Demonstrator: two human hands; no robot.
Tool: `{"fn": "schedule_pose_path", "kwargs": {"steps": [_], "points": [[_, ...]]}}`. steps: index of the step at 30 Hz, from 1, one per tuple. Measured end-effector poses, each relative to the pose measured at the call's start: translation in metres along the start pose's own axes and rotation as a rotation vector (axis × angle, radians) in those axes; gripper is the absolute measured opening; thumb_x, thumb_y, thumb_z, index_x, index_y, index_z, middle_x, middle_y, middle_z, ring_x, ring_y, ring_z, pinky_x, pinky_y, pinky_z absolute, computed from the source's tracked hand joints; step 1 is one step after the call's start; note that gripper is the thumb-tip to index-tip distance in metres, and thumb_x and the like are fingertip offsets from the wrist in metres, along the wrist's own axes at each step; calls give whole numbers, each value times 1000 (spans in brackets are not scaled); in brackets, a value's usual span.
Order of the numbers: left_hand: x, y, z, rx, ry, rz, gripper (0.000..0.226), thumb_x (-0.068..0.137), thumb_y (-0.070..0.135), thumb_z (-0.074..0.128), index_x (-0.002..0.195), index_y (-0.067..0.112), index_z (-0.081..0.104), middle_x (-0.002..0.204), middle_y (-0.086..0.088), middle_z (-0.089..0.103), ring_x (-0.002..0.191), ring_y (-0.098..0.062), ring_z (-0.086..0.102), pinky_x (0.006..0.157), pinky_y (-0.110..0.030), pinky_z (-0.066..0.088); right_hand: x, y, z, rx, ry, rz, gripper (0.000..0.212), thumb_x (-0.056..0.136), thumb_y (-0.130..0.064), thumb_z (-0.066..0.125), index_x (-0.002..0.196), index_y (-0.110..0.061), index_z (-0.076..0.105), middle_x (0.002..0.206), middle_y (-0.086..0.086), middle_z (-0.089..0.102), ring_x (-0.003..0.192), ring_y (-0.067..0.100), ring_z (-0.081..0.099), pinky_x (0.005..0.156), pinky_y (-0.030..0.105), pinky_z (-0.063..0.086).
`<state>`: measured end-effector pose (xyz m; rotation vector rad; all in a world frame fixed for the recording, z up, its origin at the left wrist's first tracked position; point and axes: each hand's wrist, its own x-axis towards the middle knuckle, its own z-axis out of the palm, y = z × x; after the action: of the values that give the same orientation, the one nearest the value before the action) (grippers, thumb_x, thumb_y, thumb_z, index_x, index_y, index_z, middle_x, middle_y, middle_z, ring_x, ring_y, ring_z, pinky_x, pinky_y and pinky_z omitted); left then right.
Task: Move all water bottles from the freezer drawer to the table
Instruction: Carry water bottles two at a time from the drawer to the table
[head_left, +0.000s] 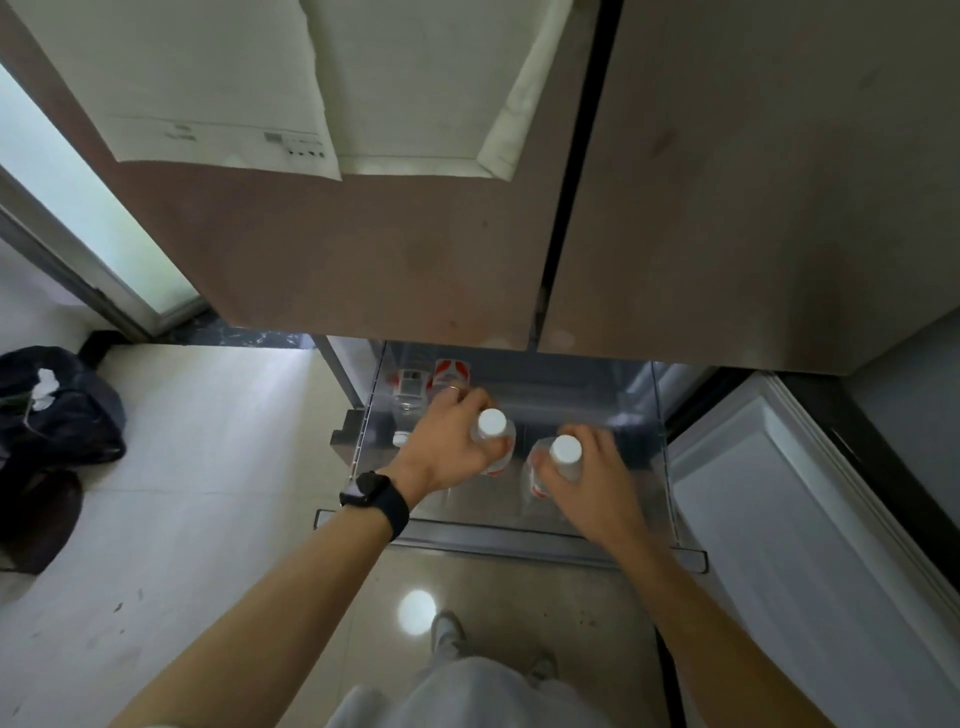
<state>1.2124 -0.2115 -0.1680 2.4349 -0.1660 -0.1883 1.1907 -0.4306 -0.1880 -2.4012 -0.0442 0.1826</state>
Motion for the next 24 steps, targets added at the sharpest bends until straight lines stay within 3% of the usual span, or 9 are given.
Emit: {"fn": "schedule_pose_path", "kwargs": {"steps": [2, 5, 8, 11, 14, 18, 22, 24], "points": [[-6, -6, 9, -178, 29, -5, 32, 88, 39, 67, 115, 25, 60, 114, 4, 58, 110, -14, 53, 88, -31, 45, 0, 6, 6, 145, -51, 31, 54, 72, -68, 69, 117, -48, 47, 123, -16, 55, 106, 6, 57, 85, 28, 47], [-11, -12, 20, -337, -19, -32, 41, 86, 52, 62, 122, 35, 54, 117, 12, 60, 109, -4, 55, 94, -33, 49, 3, 10, 11, 213, -109, 22, 61, 63, -67, 79, 113, -58, 45, 112, -31, 60, 102, -10, 57, 78, 14, 43], [-8, -19, 24, -248, -138, -14, 60, 81, 59, 72, 131, 46, 41, 129, 12, 56, 115, -8, 53, 96, -31, 47, 8, 14, 14, 154, -136, 53, 65, 56, -65, 83, 108, -62, 42, 103, -30, 60, 99, -15, 55, 80, 15, 47], [1, -26, 24, -150, -152, 19, 68, 79, 51, 79, 134, 39, 40, 130, 3, 59, 115, -16, 57, 94, -35, 51, 10, 17, 18, 90, -114, 106, 72, 52, -69, 81, 110, -63, 40, 99, -30, 60, 91, -8, 59, 80, 18, 49], [7, -30, 27, -128, -146, 32, 67, 78, 45, 81, 131, 35, 41, 123, 1, 62, 110, -19, 61, 91, -38, 53, 9, 17, 22, 56, -51, 127, 69, 54, -65, 78, 114, -56, 44, 92, -29, 61, 83, -7, 60, 75, 19, 50], [9, -29, 34, -119, -130, 51, 65, 76, 51, 79, 126, 39, 40, 120, 4, 64, 105, -16, 63, 87, -40, 55, 9, 16, 27, 43, -36, 133, 67, 57, -59, 78, 115, -50, 45, 87, -26, 61, 79, -3, 60, 72, 20, 49], [9, -19, 35, -136, -92, 74, 65, 79, 50, 80, 125, 41, 35, 118, 1, 64, 101, -16, 62, 83, -34, 53, 6, 14, 25, 77, 56, 146, 45, 66, -45, 81, 103, -36, 56, 91, -18, 64, 85, -1, 63, 76, 23, 53], [5, -14, 31, -143, -50, 77, 66, 79, 48, 81, 127, 37, 37, 116, 3, 63, 102, -16, 63, 82, -30, 51, -2, 10, 19, 132, 144, 177, 45, 66, -40, 84, 103, -32, 60, 90, -19, 65, 84, -2, 62, 75, 22, 53]]}}
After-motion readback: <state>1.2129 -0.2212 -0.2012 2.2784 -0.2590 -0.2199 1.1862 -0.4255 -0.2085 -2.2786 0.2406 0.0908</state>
